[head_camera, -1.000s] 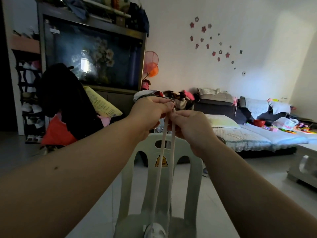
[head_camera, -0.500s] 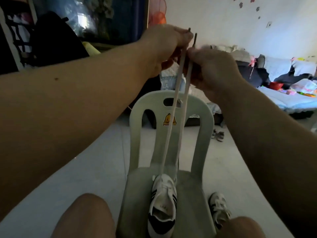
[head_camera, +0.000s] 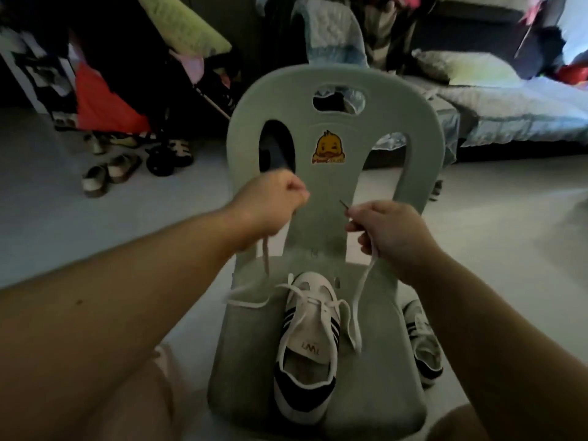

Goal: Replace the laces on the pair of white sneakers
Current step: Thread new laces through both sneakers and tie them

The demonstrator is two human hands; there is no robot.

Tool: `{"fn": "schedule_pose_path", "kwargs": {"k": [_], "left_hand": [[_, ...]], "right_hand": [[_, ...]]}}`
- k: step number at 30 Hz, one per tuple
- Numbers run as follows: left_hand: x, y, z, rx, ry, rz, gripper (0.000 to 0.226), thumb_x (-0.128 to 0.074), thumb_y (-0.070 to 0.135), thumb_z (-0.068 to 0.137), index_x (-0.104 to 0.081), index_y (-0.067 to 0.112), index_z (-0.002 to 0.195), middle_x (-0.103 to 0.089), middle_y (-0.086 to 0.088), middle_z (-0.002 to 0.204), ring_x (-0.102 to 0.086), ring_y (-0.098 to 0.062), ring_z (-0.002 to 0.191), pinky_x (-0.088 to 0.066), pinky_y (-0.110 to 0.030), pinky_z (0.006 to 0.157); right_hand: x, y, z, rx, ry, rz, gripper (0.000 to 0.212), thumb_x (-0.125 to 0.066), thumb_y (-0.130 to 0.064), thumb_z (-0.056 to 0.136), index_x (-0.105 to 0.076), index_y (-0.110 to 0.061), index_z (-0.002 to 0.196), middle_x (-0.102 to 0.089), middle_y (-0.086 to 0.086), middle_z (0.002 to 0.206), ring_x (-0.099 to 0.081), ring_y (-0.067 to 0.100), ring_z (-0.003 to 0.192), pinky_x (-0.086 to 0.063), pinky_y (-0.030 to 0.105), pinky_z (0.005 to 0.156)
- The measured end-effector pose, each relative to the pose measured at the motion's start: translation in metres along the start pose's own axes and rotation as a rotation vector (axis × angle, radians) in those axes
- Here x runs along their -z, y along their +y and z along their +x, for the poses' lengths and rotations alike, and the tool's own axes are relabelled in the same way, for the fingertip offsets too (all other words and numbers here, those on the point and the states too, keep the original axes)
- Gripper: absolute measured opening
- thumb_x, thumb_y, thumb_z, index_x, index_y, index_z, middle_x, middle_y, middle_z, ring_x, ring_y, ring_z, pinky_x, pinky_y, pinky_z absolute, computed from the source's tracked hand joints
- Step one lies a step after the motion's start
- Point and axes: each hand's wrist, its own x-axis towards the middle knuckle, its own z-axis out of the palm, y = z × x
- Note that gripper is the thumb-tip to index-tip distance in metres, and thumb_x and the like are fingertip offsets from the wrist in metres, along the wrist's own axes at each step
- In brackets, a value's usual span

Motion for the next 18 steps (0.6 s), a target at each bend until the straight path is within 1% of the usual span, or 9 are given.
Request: {"fn": "schedule_pose_path", "kwargs": {"k": [2, 4, 6, 8, 9, 12, 15, 16, 18], "left_hand": [[-0.027, -0.028, -0.004, 0.043, -0.177, 0.162, 0.007, -0.052, 0.029, 0.096, -0.056, 0.024, 0.097, -0.055, 0.006, 0.085, -0.049, -0.006, 0.071, -0.042, -0.024, 0.060], [-0.051, -0.054, -0.006, 0.094, -0.318, 0.293, 0.012, -0.059, 0.035, 0.090, -0.058, 0.024, 0.090, -0.060, 0.004, 0.087, -0.054, -0.008, 0.076, -0.047, -0.026, 0.066], [-0.067, -0.074, -0.003, 0.135, -0.382, 0.357, 0.018, -0.063, 0.039, 0.086, -0.058, 0.024, 0.079, -0.058, 0.003, 0.078, -0.052, -0.010, 0.069, -0.042, -0.025, 0.059], [-0.078, -0.085, 0.002, 0.167, -0.401, 0.380, 0.022, -0.066, 0.040, 0.083, -0.056, 0.024, 0.072, -0.056, 0.004, 0.072, -0.052, -0.010, 0.066, -0.037, -0.025, 0.056], [-0.083, -0.089, 0.004, 0.178, -0.409, 0.388, 0.023, -0.066, 0.042, 0.082, -0.056, 0.025, 0.070, -0.057, 0.005, 0.071, -0.053, -0.010, 0.067, -0.038, -0.025, 0.056], [-0.098, -0.099, 0.007, 0.189, -0.441, 0.454, 0.026, -0.063, 0.049, 0.081, -0.058, 0.026, 0.070, -0.057, 0.006, 0.071, -0.055, -0.011, 0.069, -0.042, -0.024, 0.058], [-0.106, -0.105, 0.008, 0.142, -0.400, 0.586, 0.035, -0.062, 0.054, 0.076, -0.067, 0.023, 0.090, -0.064, 0.003, 0.083, -0.059, -0.014, 0.078, -0.049, -0.027, 0.069], [-0.105, -0.105, 0.010, 0.143, -0.378, 0.614, 0.036, -0.063, 0.054, 0.074, -0.068, 0.022, 0.091, -0.063, 0.003, 0.081, -0.059, -0.015, 0.077, -0.049, -0.027, 0.068], [-0.098, -0.104, 0.013, 0.165, -0.347, 0.623, 0.029, -0.064, 0.049, 0.074, -0.065, 0.020, 0.079, -0.059, 0.002, 0.070, -0.058, -0.016, 0.070, -0.044, -0.025, 0.060]], "right_hand": [[-0.007, 0.033, 0.004, -0.078, -0.043, -0.101, 0.017, -0.058, -0.023, 0.092, -0.068, -0.012, 0.084, -0.069, 0.001, 0.080, -0.052, 0.010, 0.059, -0.043, 0.022, 0.052], [-0.018, 0.060, 0.006, -0.145, -0.130, -0.182, 0.016, -0.060, -0.021, 0.090, -0.070, -0.011, 0.084, -0.066, -0.004, 0.071, -0.050, 0.007, 0.052, -0.040, 0.018, 0.047], [-0.028, 0.078, 0.009, -0.148, -0.228, -0.313, 0.016, -0.060, -0.022, 0.090, -0.073, -0.013, 0.085, -0.066, -0.006, 0.072, -0.061, 0.009, 0.062, -0.048, 0.019, 0.053], [-0.035, 0.086, 0.013, -0.130, -0.319, -0.477, 0.020, -0.058, -0.024, 0.090, -0.073, -0.013, 0.087, -0.070, -0.003, 0.082, -0.066, 0.016, 0.078, -0.054, 0.029, 0.070], [-0.037, 0.088, 0.015, -0.138, -0.358, -0.523, 0.021, -0.057, -0.023, 0.091, -0.073, -0.010, 0.089, -0.070, -0.001, 0.085, -0.066, 0.017, 0.079, -0.054, 0.031, 0.074], [-0.043, 0.096, 0.020, -0.185, -0.456, -0.547, 0.019, -0.058, -0.019, 0.088, -0.069, -0.004, 0.090, -0.067, 0.006, 0.081, -0.060, 0.015, 0.071, -0.053, 0.029, 0.071], [-0.047, 0.100, 0.021, -0.172, -0.500, -0.596, 0.016, -0.057, -0.020, 0.088, -0.067, -0.008, 0.086, -0.060, 0.002, 0.075, -0.056, 0.014, 0.070, -0.050, 0.026, 0.066], [-0.048, 0.101, 0.021, -0.168, -0.503, -0.597, 0.017, -0.057, -0.021, 0.088, -0.067, -0.008, 0.086, -0.060, 0.001, 0.075, -0.056, 0.015, 0.071, -0.049, 0.026, 0.066], [-0.048, 0.101, 0.020, -0.154, -0.492, -0.599, 0.020, -0.058, -0.022, 0.087, -0.068, -0.004, 0.087, -0.064, 0.005, 0.081, -0.059, 0.020, 0.076, -0.052, 0.030, 0.072]]}}
